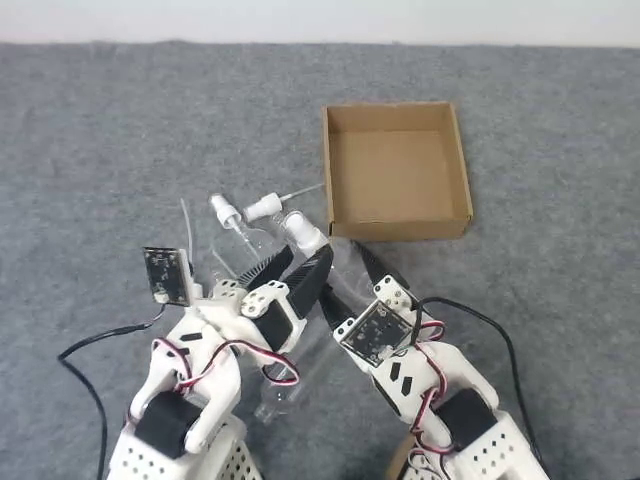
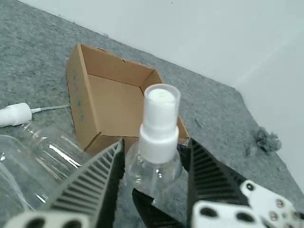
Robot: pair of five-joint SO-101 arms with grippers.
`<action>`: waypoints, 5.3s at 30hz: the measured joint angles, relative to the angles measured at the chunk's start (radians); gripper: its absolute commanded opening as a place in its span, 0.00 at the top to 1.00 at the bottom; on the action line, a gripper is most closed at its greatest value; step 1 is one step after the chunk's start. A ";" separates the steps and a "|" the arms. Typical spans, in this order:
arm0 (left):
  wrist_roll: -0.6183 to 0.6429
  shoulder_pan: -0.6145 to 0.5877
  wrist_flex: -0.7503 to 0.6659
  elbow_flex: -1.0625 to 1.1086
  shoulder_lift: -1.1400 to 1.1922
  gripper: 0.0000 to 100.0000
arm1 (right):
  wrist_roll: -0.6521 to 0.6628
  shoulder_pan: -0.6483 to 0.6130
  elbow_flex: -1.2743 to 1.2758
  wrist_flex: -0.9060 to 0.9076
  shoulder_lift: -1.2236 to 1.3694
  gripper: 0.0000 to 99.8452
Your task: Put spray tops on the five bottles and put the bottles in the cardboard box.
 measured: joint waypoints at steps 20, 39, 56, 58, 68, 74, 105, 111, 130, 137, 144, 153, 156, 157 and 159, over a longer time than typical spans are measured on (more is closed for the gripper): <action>0.121 -0.164 0.041 -0.094 0.000 0.81 | 0.000 0.000 0.000 0.000 0.000 0.88; 0.133 -0.196 -0.026 -0.052 0.000 0.81 | -0.083 0.000 0.000 0.000 0.000 0.88; 0.133 -0.262 -0.167 0.028 0.000 0.81 | -0.092 0.002 0.000 0.000 0.000 0.88; 0.133 -0.284 -0.181 0.028 0.000 0.81 | -0.092 0.002 0.000 0.000 0.000 0.88; 0.133 -0.258 -0.186 0.046 0.000 0.81 | -0.092 0.000 0.000 -0.020 0.000 0.88; 0.133 -0.242 -0.186 0.046 0.000 0.81 | -0.092 0.000 0.000 -0.043 0.000 0.88; 0.032 -0.089 -0.187 0.072 0.000 0.81 | -0.095 -0.068 0.000 -0.043 0.000 0.88; -0.031 -0.035 -0.187 0.107 0.000 0.81 | -0.095 -0.021 0.000 -0.043 0.002 0.88; -0.026 -0.210 -0.224 0.109 0.000 0.81 | -0.095 0.043 0.000 -0.043 0.000 0.88; -0.026 -0.261 -0.242 0.109 0.000 0.81 | -0.095 0.048 0.000 -0.043 0.000 0.89; -0.049 -0.261 -0.330 0.110 0.000 0.81 | -0.095 0.048 0.000 -0.025 0.000 0.89; -0.069 -0.270 -0.333 0.190 0.000 0.81 | -0.095 0.048 0.000 -0.025 0.000 0.88; -0.074 -0.284 -0.333 0.218 0.000 0.81 | -0.095 0.048 0.000 -0.025 0.000 0.88; -0.071 -0.296 -0.333 0.219 0.000 0.81 | -0.095 0.048 0.000 -0.025 0.000 0.88; -0.072 -0.324 -0.333 0.219 0.000 0.81 | -0.095 0.048 0.000 -0.025 0.000 0.88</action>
